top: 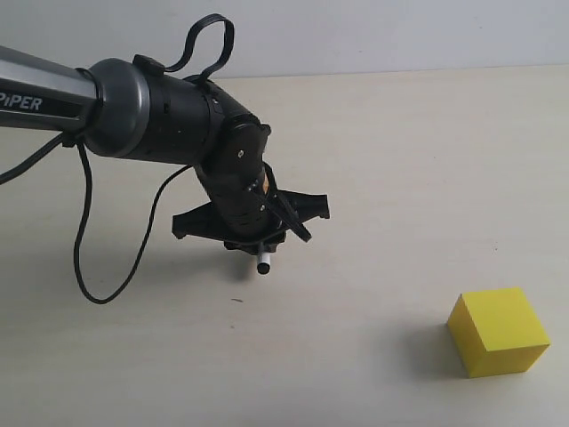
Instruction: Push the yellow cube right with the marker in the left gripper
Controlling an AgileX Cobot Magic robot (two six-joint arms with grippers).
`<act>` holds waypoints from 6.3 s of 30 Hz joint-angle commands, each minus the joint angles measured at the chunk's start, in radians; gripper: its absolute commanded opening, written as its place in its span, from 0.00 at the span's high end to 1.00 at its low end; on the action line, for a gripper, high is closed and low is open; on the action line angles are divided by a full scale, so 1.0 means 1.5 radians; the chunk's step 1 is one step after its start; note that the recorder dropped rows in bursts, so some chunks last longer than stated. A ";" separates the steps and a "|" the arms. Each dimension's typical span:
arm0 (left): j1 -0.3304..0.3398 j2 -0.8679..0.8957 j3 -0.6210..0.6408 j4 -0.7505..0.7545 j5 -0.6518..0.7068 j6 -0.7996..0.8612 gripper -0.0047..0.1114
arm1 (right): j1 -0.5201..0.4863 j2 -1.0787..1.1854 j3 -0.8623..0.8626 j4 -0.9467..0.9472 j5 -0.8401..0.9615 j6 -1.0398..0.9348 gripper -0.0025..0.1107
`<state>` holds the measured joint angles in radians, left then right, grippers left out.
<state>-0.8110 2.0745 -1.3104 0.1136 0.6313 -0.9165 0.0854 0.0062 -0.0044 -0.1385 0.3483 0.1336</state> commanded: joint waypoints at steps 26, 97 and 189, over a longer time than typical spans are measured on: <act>-0.005 0.020 -0.003 -0.015 0.021 0.030 0.52 | -0.003 -0.004 0.003 0.001 -0.009 0.002 0.98; 0.248 -1.037 0.573 0.067 -0.203 0.320 0.96 | -0.003 -0.004 0.003 0.001 -0.007 0.002 0.98; 0.428 -1.383 0.874 0.123 -0.169 0.312 0.96 | -0.003 -0.004 0.003 0.001 -0.009 0.002 0.98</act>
<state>-0.1707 0.0059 -0.0039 0.2935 0.3745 -0.4453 0.0854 0.0062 -0.0044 -0.1385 0.3483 0.1336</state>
